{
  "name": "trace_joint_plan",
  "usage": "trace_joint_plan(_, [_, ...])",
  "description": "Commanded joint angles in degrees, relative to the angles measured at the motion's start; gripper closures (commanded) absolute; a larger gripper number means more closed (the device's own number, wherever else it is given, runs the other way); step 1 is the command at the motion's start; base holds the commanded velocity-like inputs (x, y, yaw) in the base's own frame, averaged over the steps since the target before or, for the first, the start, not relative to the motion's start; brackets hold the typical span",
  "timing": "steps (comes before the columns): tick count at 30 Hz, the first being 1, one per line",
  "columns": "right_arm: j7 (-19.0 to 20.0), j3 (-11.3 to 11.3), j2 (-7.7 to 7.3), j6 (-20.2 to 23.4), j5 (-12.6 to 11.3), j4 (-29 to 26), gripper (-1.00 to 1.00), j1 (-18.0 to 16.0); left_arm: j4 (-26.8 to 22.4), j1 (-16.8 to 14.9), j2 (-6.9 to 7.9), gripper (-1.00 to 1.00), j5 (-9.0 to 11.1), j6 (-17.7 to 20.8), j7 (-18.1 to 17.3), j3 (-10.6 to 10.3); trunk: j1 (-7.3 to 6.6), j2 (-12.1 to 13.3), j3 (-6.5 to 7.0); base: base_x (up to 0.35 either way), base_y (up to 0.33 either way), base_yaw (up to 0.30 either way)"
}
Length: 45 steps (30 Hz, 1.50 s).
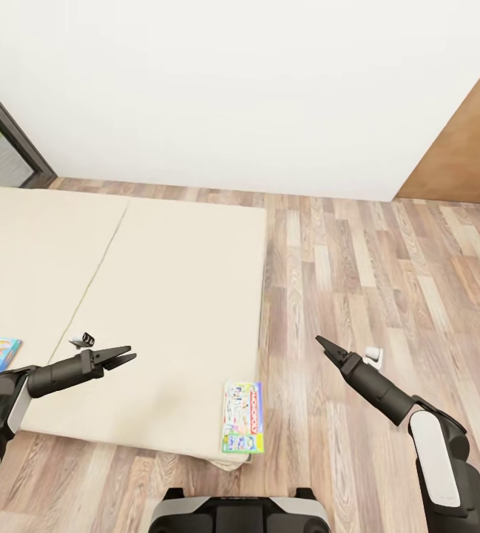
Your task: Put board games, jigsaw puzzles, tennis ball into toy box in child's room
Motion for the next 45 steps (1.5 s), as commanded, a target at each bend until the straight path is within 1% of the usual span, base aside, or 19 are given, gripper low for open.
trace_joint_plan(1, [0.18,-0.17,0.06,0.37,0.00,-0.02,-1.00,-0.05,0.00,-0.02,0.01,-1.00,-0.03,0.61,-0.22,0.03,0.04,-0.08,0.03,0.052,-0.028,0.001])
trace_joint_plan(11, [0.21,-0.15,0.07,0.37,0.00,-0.02,-1.00,-0.04,0.00,-0.02,0.03,-1.00,-0.03,0.61,-0.31,0.08,0.04,-0.08,0.96,0.015,-0.008,-0.005])
trace_joint_plan(18, [0.15,-0.11,0.13,0.37,0.02,-0.02,-1.00,-0.06,0.00,-0.02,0.06,-1.00,-0.03,0.62,-0.31,0.10,0.04,-0.08,1.58,0.001,-0.001,-0.075])
trace_joint_plan(29, [0.14,-0.11,0.16,0.37,0.04,-0.02,-1.00,-0.05,0.00,-0.02,0.10,-1.00,-0.03,0.61,-0.39,0.12,0.04,-0.08,1.83,0.000,0.000,-0.023])
trace_joint_plan(45, [0.14,-0.04,0.16,0.29,0.09,-0.02,-1.00,-0.04,0.00,-0.02,0.10,-1.00,-0.07,0.69,-0.39,0.15,0.04,-0.08,2.98,0.000,0.000,-0.152])
